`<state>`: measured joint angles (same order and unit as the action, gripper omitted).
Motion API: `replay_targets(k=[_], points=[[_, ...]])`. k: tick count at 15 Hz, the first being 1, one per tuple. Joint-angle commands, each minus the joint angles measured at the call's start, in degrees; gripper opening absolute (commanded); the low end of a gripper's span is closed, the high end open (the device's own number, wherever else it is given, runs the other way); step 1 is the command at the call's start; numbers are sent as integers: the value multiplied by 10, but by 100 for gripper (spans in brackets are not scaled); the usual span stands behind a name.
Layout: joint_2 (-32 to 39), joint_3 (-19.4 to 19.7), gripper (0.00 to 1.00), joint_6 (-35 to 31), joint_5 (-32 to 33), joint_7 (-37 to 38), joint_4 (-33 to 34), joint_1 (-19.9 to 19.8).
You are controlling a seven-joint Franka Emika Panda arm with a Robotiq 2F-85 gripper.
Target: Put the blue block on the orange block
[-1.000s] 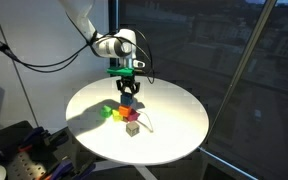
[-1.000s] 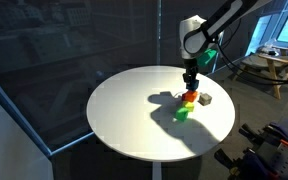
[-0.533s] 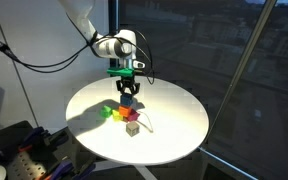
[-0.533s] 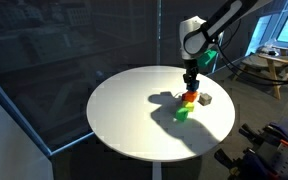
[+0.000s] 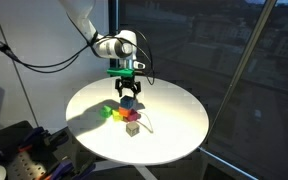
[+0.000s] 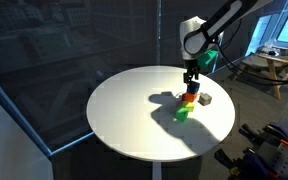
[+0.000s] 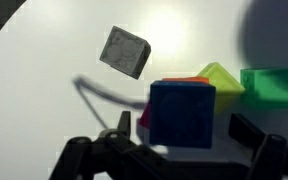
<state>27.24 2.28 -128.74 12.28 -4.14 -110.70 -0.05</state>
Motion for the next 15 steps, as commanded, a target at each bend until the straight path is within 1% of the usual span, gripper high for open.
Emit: replay_targets(k=[1,15], points=[[4,2,100,27,-3,1,20,-2],[-67,4,100,94,-9,0,5,-8]])
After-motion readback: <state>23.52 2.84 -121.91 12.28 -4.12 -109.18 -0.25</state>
